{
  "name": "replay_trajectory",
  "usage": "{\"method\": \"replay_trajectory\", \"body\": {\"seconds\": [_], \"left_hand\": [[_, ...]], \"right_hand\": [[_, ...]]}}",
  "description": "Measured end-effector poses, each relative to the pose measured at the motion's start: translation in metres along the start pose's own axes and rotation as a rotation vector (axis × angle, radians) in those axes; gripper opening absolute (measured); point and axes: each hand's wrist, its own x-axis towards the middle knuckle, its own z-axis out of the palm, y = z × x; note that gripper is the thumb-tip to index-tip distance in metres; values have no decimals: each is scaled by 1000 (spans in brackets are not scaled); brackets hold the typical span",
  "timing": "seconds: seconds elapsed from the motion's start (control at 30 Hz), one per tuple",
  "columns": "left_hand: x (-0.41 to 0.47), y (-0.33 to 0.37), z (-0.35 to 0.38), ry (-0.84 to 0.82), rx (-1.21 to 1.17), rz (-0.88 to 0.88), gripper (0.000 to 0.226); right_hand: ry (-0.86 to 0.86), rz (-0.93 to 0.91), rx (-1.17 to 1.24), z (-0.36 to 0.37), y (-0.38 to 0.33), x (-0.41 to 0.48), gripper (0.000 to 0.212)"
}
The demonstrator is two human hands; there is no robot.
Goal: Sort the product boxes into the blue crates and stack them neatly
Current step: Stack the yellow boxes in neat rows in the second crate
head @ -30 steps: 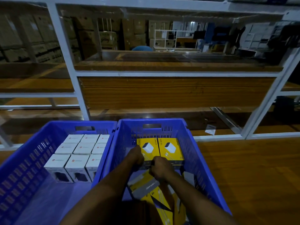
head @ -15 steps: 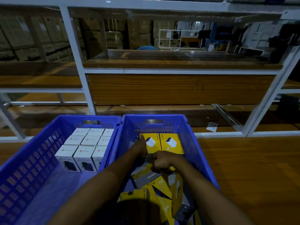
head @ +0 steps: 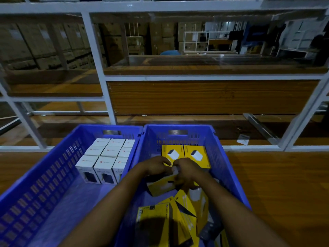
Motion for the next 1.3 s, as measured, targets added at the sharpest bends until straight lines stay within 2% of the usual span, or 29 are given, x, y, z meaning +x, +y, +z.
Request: {"method": "replay_trajectory", "body": {"seconds": [0.13,0.2,0.27,0.3,0.4,0.5,0.57,0.67,0.77,0.83,1.03,1.1,1.17,1.23,1.3], "left_hand": [[-2,-5,-4,-16,-17,-33,70],[1,-8,-4,36,-47,-26,51],[0,-6,-8,85,-222,47,28],[-2,-4,-10,96,-327,81,24],[-8,3,-14,101,-619,147,29],[-8,6,-16,150,-811,188,30],[-6,5,-17,205,-958,180,31],[-2,4,-20,251,-1198,151,36],[2,3,-22,291,-1339,156,39],[2,4,-25,334,-1383,153,38],[1,6,-27,346,-1412,158,33],[0,9,-26,342,-1394,169,31],[2,7,-24,362,-1332,154,29],[4,5,-21,384,-1235,103,27],[3,6,-20,375,-1172,49,25]], "right_hand": [[103,-44,306,-12,7,1,36],[175,-47,440,-19,8,-2,41],[268,-12,546,-29,9,-6,41],[307,11,628,-34,10,-7,39],[471,57,911,-49,15,-11,29],[629,165,1089,-57,20,-10,28],[598,241,1236,-58,19,-10,31],[456,297,1379,-60,11,-14,28],[286,277,1375,-61,2,-19,39],[177,240,1361,-62,-4,-22,40],[116,129,1428,-57,-20,-26,26],[137,131,1435,-56,-21,-25,23],[226,136,1358,-53,-19,-20,23],[387,90,1112,-47,-15,-15,26],[527,9,726,-41,-13,-14,39]]}}
